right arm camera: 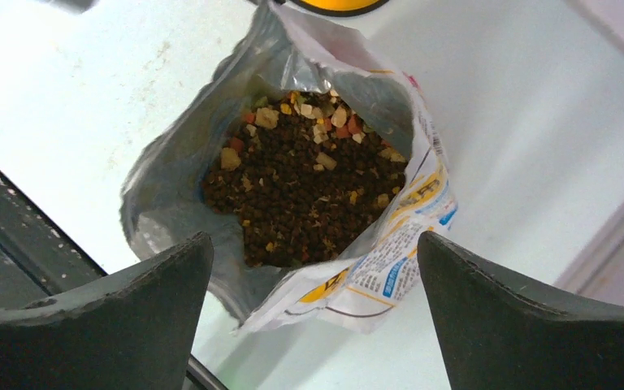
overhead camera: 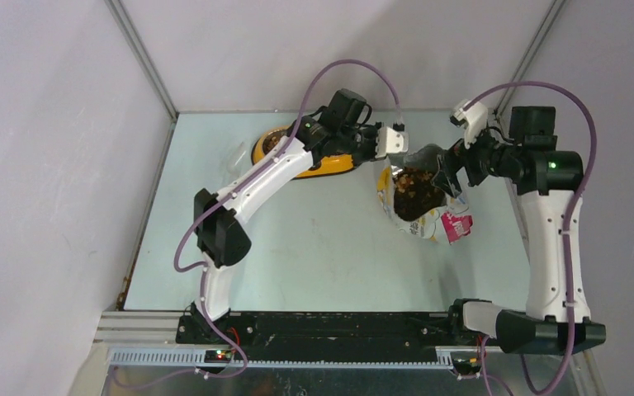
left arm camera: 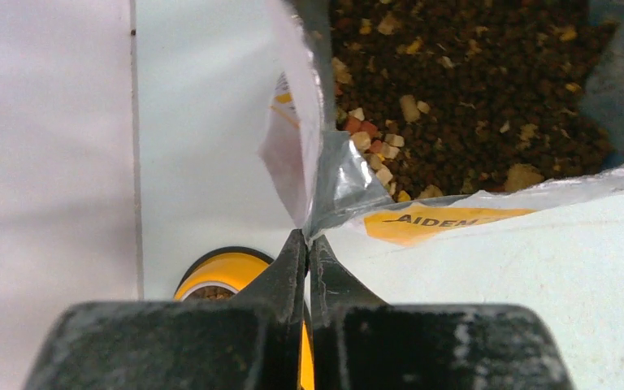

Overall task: Serve the pet food
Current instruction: Adjust the pet food bag at the center of the board.

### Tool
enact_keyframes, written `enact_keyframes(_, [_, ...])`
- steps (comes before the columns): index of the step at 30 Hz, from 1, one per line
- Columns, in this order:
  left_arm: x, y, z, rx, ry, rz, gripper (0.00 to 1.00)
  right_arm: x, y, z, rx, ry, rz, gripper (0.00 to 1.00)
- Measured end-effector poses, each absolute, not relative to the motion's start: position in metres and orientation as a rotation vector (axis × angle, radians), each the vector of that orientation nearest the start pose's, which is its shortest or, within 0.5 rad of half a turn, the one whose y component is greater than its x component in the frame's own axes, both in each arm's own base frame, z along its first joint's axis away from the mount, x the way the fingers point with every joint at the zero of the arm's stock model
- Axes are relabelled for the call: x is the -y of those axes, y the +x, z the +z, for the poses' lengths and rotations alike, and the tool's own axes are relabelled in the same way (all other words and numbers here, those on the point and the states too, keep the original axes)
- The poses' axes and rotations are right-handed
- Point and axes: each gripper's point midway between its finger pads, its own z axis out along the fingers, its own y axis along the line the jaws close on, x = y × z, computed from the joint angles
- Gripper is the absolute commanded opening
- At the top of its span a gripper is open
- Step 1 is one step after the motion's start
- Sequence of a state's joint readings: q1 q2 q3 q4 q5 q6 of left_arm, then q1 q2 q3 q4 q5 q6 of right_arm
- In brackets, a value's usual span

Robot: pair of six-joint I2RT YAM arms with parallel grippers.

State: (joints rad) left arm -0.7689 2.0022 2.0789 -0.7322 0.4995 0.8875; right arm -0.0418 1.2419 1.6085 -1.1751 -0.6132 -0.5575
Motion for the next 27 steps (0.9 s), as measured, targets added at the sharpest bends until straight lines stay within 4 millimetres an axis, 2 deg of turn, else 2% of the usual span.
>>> enact_keyframes(3, [0.425,0.368,0.262,-1.331,1.698,-0.515,0.0,-0.068,0.269,0.327,-2.039,-0.854,0.336,1.0])
enact_keyframes(6, [0.431,0.377,0.262,-1.388,1.637,-0.541,0.0,-0.074,0.249,0.331,-1.988,-0.93,0.257,1.0])
enact_keyframes(9, [0.436,0.384,0.264,-1.429,1.58,-0.559,0.0,-0.081,0.225,0.325,-1.952,-1.014,0.2,0.99])
enact_keyframes(12, [0.44,0.39,0.265,-1.465,1.533,-0.571,0.0,-0.071,0.214,0.315,-1.974,-1.025,0.126,0.99])
enact_keyframes(18, [0.44,0.397,0.263,-1.519,1.473,-0.589,0.0,-0.052,0.214,0.288,-2.067,-1.006,0.023,0.96])
enact_keyframes(22, [0.439,0.398,0.263,-1.538,1.455,-0.602,0.0,-0.043,0.222,0.269,-2.122,-0.991,-0.031,0.93])
enact_keyframes(26, [0.439,0.397,0.263,-1.547,1.447,-0.608,0.0,-0.04,0.233,0.261,-2.142,-0.959,-0.049,0.79])
enact_keyframes(27, [0.439,0.397,0.263,-1.548,1.446,-0.609,0.0,-0.04,0.236,0.261,-2.142,-0.952,-0.047,0.7])
